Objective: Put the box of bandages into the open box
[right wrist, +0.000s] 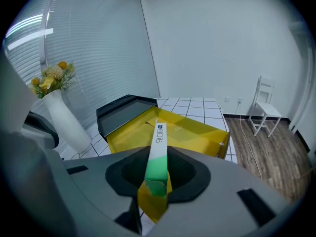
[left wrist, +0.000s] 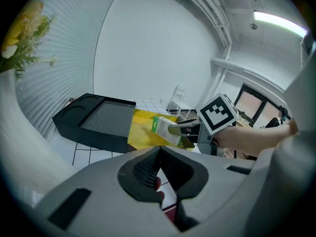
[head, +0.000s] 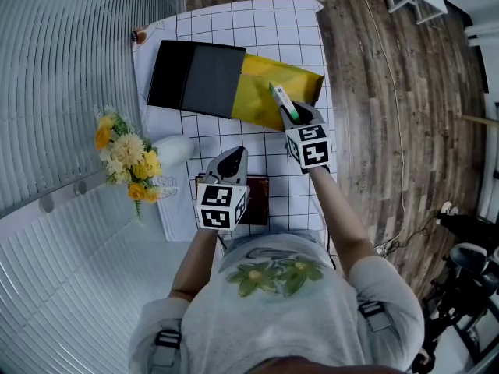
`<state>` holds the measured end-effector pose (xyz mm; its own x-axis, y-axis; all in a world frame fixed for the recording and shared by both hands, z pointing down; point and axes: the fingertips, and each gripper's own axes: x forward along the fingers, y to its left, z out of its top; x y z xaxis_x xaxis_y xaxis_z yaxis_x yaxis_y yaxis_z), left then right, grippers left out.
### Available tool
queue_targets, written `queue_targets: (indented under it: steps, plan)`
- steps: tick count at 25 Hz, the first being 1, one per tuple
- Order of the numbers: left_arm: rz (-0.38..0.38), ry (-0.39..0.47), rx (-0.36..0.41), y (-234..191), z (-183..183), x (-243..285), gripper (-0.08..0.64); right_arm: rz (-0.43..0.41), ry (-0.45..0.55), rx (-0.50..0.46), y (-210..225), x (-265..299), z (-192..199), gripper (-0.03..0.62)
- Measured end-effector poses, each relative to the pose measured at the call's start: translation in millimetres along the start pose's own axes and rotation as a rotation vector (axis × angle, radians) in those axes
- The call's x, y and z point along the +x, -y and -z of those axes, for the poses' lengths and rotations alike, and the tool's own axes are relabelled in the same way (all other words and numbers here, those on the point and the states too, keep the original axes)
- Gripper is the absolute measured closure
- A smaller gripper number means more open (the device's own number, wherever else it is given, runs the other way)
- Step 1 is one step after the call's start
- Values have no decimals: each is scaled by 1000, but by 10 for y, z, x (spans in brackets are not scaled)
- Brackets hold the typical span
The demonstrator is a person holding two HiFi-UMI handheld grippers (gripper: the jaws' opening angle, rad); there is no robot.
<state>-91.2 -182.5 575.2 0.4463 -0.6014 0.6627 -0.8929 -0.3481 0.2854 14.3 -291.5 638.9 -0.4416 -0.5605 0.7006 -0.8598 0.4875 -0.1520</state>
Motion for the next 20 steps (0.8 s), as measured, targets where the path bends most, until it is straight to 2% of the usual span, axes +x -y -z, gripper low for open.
queue_targets:
  steps: [20]
  plan:
    - [13, 5, 4, 36, -21, 20, 555, 5, -73, -65, -53, 57, 64, 500]
